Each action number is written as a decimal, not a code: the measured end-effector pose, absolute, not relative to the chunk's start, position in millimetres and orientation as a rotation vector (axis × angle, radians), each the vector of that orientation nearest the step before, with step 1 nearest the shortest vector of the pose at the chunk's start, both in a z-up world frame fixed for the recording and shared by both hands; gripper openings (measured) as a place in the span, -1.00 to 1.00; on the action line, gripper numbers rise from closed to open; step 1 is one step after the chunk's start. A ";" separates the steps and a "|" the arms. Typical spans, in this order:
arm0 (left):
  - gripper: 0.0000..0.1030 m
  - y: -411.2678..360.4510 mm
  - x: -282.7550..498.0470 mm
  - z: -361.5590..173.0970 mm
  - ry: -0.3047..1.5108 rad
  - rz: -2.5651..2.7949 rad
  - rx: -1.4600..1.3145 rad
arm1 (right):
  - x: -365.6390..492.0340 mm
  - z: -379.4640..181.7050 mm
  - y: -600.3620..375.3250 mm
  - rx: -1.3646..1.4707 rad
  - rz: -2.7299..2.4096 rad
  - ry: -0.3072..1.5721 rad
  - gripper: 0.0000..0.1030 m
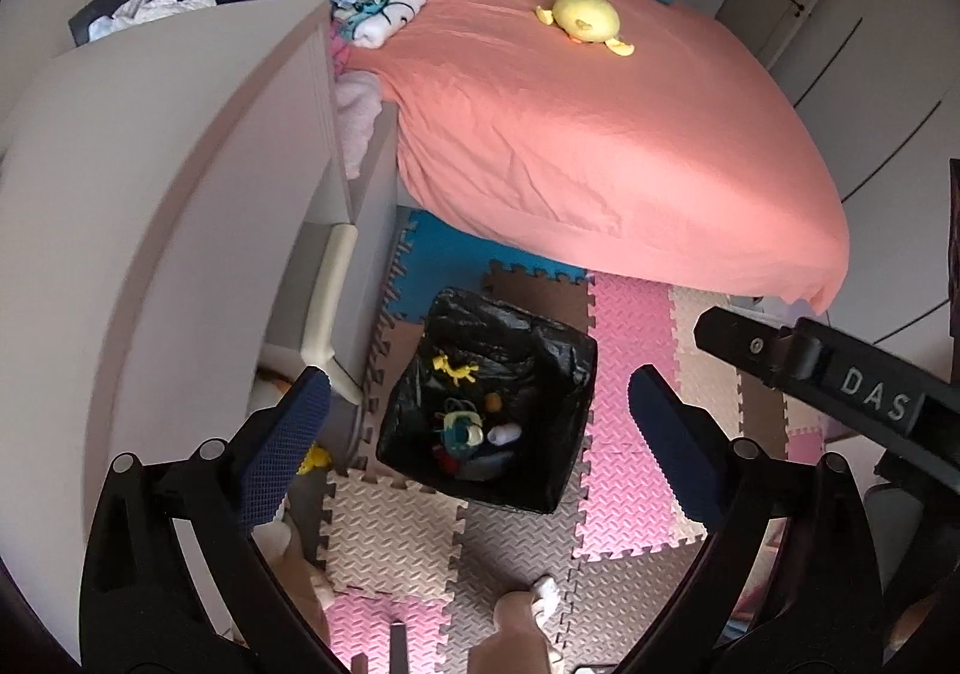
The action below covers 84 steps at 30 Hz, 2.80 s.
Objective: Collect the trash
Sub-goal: 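Carry the pink cup and teal toy over the black bin and open both grippers, then move both grippers back over the table toys, then grasp the green-and-white plush with the left gripper while the right gripper grasps the pink crab toy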
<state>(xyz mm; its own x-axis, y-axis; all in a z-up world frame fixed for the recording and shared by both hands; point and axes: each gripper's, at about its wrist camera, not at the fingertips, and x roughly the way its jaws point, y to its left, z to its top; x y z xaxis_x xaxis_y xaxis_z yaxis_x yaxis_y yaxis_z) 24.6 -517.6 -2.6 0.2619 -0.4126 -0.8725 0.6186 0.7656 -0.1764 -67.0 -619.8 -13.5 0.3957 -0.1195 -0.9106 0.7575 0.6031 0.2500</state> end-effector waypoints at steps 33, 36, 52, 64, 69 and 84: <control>0.87 -254.0 88.3 73.2 0.915 -0.416 0.063 | 48.9 58.3 -405.4 0.458 -0.295 1.015 0.50; 0.87 -214.7 99.7 76.6 0.903 -0.353 0.057 | 67.1 57.3 -379.7 0.434 -0.256 1.026 0.50; 0.87 -30.9 176.0 100.9 0.909 -0.073 -0.015 | 187.2 51.8 -236.2 0.353 -0.024 1.094 0.50; 0.87 14.2 216.2 89.1 0.970 -0.042 -0.037 | 273.6 19.1 -189.7 0.444 0.053 1.167 0.50; 0.87 25.0 230.0 82.2 0.998 -0.055 -0.052 | 302.0 16.2 -182.4 0.366 -0.061 1.156 0.56; 0.88 15.1 256.8 40.9 1.105 -0.052 0.003 | 323.9 -8.1 -183.4 0.149 -0.126 1.216 0.17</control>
<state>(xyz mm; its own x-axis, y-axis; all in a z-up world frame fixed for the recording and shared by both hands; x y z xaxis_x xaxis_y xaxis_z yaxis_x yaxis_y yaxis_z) 256.8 15.1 40.9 0.4483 -0.0405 -0.8930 0.0434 0.9988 -0.0235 323.9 -183.4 -8.1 0.3429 -0.0169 -0.9392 0.1766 0.9832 0.0468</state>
